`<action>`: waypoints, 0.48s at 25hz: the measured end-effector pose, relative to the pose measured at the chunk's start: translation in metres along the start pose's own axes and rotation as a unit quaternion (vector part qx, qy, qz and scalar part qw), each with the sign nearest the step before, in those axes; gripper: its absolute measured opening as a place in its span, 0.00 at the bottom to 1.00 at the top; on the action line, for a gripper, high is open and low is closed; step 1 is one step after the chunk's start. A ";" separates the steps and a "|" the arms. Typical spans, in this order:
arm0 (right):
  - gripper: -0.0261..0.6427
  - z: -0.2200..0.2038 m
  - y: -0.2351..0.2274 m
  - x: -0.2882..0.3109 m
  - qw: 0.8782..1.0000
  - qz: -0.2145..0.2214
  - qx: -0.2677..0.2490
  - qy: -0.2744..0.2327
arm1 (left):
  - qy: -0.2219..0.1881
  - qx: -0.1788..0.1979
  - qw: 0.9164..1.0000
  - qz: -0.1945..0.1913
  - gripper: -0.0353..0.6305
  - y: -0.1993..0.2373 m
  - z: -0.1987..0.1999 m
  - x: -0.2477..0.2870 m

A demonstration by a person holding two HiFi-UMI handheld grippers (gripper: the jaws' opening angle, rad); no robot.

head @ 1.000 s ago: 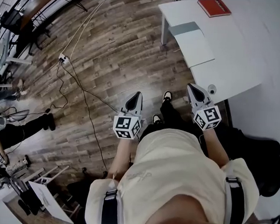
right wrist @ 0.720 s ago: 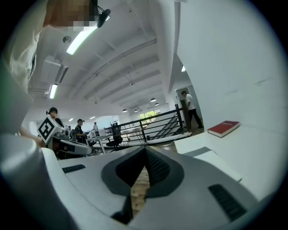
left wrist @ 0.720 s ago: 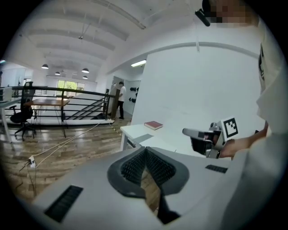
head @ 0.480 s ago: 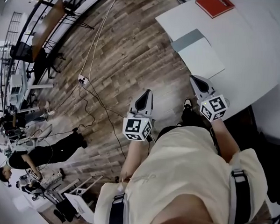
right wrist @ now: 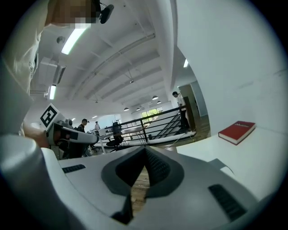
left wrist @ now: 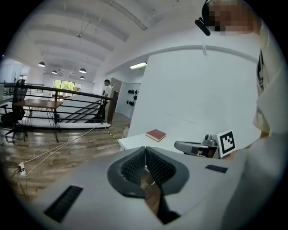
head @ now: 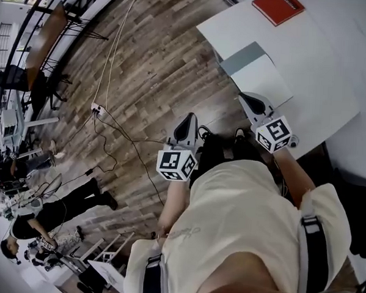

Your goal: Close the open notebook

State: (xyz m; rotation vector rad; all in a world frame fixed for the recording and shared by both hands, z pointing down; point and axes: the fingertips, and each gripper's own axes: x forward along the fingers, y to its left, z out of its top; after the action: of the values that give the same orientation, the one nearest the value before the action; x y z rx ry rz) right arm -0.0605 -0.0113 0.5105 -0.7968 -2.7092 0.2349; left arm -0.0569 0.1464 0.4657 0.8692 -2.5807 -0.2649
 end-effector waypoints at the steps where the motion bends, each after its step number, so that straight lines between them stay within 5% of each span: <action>1: 0.05 -0.002 -0.002 0.008 1.000 -0.004 -0.003 0.000 | -0.002 -0.001 1.000 -0.010 0.08 0.006 -0.001 0.007; 12: 0.05 0.064 -0.007 0.065 0.990 -0.095 -0.096 -0.037 | -0.007 0.029 0.996 -0.081 0.08 0.116 0.032 0.037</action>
State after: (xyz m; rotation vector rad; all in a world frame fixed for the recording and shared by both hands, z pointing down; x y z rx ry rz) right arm -0.1370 0.0143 0.4677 -0.5846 -2.8867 -0.0405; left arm -0.1601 0.2168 0.4838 1.1026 -2.5449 -0.2438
